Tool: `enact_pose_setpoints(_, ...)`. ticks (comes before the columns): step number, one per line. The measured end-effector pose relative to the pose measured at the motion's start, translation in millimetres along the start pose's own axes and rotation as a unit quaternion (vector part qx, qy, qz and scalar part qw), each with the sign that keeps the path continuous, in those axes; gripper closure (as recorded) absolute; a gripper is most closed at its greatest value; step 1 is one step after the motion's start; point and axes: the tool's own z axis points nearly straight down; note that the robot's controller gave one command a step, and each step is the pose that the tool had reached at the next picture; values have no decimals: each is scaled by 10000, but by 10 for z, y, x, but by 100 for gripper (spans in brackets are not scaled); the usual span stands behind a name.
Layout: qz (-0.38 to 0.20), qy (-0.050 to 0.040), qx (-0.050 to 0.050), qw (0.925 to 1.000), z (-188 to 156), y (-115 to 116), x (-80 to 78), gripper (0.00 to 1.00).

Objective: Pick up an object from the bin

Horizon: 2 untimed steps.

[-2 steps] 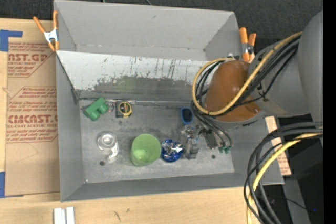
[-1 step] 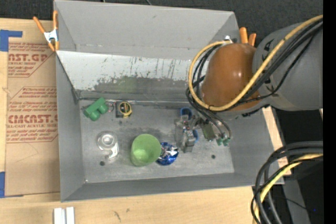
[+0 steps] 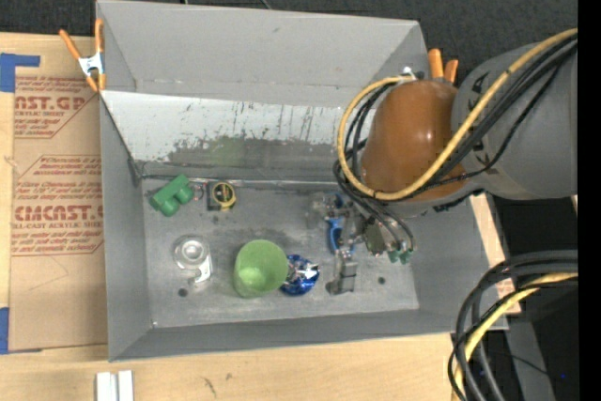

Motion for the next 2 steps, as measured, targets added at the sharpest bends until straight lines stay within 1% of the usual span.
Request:
enact_pose_setpoints(1,-3,37,-7,10000,532,183,253,0)
enact_pose_setpoints(2,2,9,-1,10000,501,173,233,100)
